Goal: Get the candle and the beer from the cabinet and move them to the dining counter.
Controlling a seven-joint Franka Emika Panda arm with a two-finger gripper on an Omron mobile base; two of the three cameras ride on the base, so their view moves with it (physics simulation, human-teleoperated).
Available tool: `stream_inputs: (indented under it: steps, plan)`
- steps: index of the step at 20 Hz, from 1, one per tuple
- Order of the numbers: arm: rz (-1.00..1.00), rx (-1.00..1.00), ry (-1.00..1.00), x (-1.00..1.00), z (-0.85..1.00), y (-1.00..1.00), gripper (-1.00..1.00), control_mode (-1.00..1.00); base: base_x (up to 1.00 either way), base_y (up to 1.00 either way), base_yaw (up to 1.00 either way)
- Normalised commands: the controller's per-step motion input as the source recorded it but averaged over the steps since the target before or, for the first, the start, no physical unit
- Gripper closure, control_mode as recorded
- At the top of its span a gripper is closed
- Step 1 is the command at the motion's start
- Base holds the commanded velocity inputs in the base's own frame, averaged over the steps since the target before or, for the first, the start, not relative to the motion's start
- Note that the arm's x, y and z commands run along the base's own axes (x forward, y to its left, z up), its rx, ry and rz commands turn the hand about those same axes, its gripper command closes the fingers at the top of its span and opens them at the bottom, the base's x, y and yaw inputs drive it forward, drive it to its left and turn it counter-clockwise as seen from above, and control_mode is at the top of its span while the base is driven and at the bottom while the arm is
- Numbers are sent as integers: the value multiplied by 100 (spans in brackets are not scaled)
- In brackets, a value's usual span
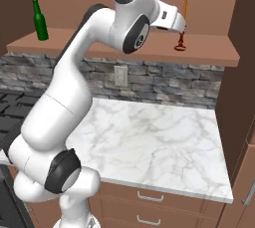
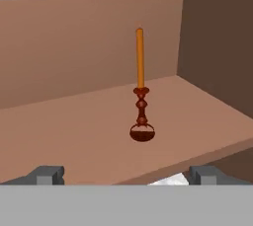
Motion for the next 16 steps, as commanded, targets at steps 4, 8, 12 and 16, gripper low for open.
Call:
stream_inputs:
  steps: [4,8,12,16]
  plan:
    - [-10,0,0,53,-10,-25,-100,-100,0,0,0]
    - [-3,0,0,43,-14,-43,-100,-100,0,0,0]
    - [0,0,0,38,-15,-48,-100,-100,0,0,0]
    - [0,0,1,42,-4,-30,-100,-100,0,0,0]
